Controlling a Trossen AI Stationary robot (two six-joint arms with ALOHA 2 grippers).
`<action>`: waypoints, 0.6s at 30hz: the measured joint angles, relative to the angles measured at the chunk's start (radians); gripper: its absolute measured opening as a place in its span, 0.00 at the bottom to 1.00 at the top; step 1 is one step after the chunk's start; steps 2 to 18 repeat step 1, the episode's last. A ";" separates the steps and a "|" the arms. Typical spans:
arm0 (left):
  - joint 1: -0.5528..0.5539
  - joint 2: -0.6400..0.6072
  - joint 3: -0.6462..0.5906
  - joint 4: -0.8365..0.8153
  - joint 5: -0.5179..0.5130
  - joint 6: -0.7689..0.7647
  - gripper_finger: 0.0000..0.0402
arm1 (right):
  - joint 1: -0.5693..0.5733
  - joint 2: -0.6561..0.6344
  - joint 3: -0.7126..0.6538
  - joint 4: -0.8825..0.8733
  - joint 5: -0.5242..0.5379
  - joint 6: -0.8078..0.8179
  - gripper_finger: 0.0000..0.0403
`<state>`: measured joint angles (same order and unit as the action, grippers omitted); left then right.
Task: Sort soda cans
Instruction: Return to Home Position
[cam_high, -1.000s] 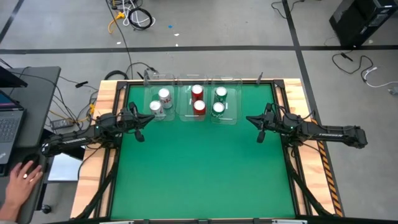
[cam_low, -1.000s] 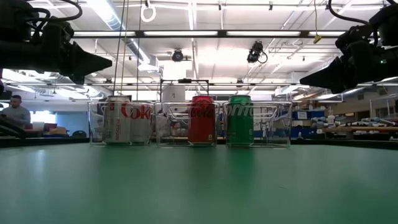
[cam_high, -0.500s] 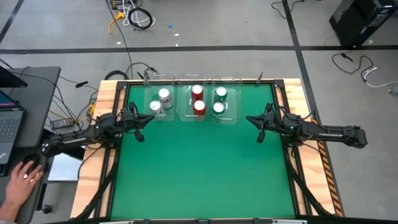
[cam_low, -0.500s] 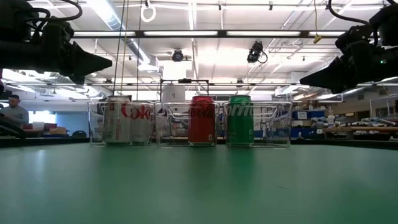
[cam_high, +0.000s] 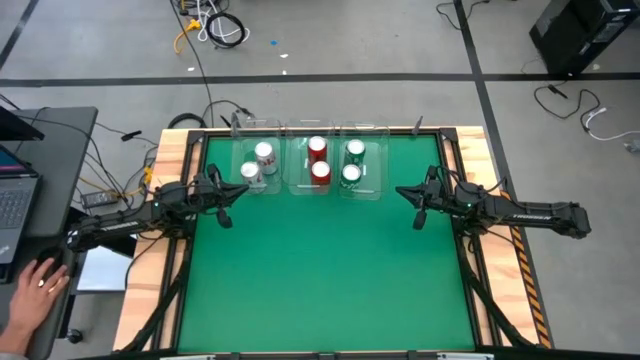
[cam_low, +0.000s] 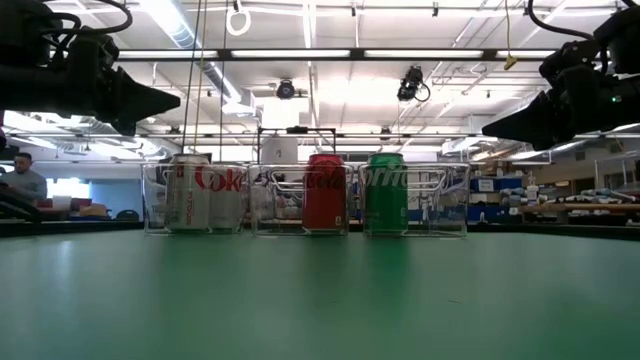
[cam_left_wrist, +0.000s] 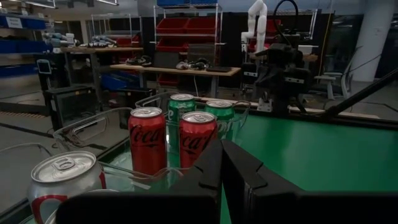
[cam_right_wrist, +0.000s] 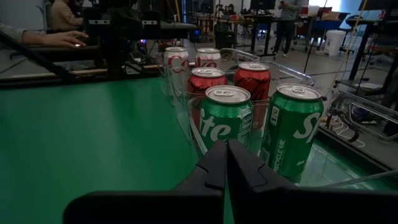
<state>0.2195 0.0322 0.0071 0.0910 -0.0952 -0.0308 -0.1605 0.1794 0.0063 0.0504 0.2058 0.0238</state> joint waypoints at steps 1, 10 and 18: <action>0.000 0.000 0.000 0.000 0.000 0.000 0.03 | 0.000 0.000 0.000 0.000 0.000 0.000 0.01; 0.000 0.000 0.000 0.000 0.000 0.000 0.03 | 0.000 0.000 0.000 0.000 0.000 0.000 0.01; 0.000 0.000 0.000 0.000 0.000 0.000 0.03 | 0.000 0.000 0.000 0.000 0.000 0.000 0.01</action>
